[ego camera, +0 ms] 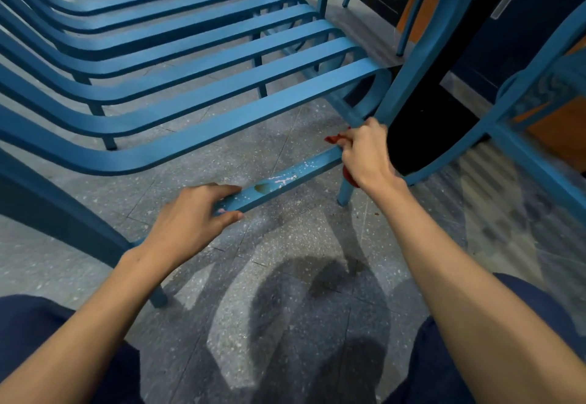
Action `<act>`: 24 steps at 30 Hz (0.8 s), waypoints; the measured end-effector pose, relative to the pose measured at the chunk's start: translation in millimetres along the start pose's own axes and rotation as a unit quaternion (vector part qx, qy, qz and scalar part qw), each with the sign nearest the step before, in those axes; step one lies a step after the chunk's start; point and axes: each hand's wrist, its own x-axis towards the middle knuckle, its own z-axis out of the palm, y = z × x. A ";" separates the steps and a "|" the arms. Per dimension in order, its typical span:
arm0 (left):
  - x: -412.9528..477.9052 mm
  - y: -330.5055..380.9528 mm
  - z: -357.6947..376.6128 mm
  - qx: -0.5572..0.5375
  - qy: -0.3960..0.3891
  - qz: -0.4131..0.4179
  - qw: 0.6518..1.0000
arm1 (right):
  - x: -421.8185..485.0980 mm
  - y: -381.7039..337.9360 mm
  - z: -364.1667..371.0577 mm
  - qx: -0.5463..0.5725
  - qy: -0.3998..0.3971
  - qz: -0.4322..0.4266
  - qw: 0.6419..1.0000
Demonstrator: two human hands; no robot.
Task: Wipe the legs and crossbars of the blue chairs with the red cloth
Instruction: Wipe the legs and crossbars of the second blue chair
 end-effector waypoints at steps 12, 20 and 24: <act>-2.6 -3.6 7.1 -0.051 0.022 -0.032 0.998 | -20.2 -8.6 -18.2 0.001 -0.017 -0.090 0.996; 3.9 -6.1 6.7 -0.061 0.005 -0.059 0.996 | -24.6 -42.5 7.2 -0.037 -0.001 0.010 0.999; 5.8 -7.1 6.3 -0.062 -0.002 -0.062 0.996 | -52.9 -42.9 3.8 0.048 -0.023 -0.090 0.995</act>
